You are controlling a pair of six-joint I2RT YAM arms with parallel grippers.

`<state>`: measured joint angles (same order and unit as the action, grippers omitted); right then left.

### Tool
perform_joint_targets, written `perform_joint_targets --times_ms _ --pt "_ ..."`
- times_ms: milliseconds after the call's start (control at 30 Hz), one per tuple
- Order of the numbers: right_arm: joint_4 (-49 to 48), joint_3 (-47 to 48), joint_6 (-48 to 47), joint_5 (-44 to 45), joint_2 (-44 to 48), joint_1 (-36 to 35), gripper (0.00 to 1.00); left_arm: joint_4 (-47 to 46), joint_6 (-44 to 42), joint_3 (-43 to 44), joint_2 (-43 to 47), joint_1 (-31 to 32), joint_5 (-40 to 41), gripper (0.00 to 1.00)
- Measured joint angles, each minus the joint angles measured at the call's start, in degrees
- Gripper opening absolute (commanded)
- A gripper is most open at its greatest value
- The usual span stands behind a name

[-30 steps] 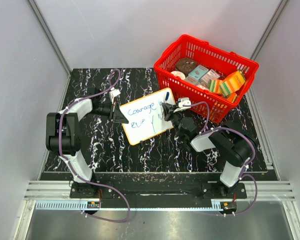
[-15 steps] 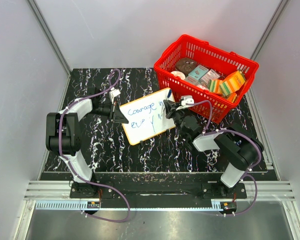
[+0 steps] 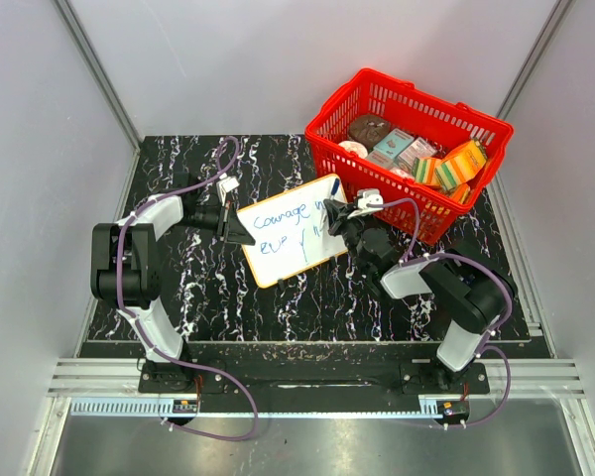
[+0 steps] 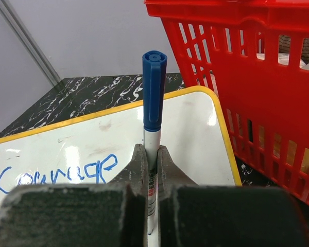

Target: Write a sentence on the whiteboard

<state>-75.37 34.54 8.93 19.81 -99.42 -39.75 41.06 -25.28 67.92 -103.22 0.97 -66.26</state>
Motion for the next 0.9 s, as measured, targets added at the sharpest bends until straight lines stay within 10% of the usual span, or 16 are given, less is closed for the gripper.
perform_joint_targets --times_ms 900 --pt "0.0 2.1 0.0 2.3 -0.8 1.0 0.00 0.0 0.0 0.0 0.0 0.0 0.0 0.00"
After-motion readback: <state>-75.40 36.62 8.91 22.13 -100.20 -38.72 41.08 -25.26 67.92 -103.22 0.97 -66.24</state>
